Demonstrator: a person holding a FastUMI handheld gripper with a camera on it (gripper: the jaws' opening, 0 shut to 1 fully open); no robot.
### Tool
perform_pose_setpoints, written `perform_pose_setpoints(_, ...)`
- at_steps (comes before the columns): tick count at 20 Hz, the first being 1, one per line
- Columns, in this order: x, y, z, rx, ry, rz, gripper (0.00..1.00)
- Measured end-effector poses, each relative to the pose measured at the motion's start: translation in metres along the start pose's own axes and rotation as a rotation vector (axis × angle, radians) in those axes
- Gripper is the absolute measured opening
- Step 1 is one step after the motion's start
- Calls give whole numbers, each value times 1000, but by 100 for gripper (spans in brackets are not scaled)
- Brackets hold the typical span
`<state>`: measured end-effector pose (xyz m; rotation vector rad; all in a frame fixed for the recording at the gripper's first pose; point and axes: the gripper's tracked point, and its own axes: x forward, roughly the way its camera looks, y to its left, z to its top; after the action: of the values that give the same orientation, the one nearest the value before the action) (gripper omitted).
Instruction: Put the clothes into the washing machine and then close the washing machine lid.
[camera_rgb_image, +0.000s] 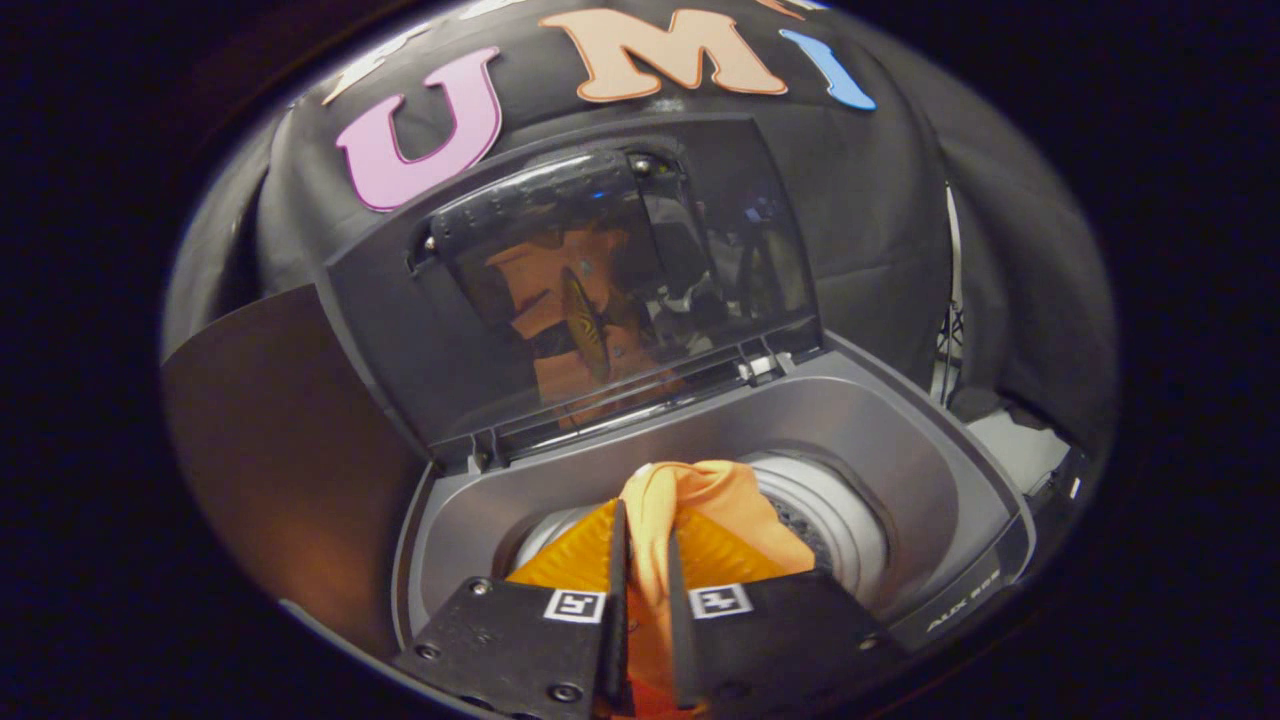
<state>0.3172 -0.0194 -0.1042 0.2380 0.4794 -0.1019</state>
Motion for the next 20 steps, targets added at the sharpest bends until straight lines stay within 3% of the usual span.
perform_pose_setpoints(7,-4,10,26,-83,-60,-39,87)
perform_pose_setpoints(10,-17,15,52,-144,-133,-64,98)
perform_pose_setpoints(17,-57,47,139,-207,-353,-58,97)
perform_pose_setpoints(20,-77,52,179,-258,-453,-94,97)
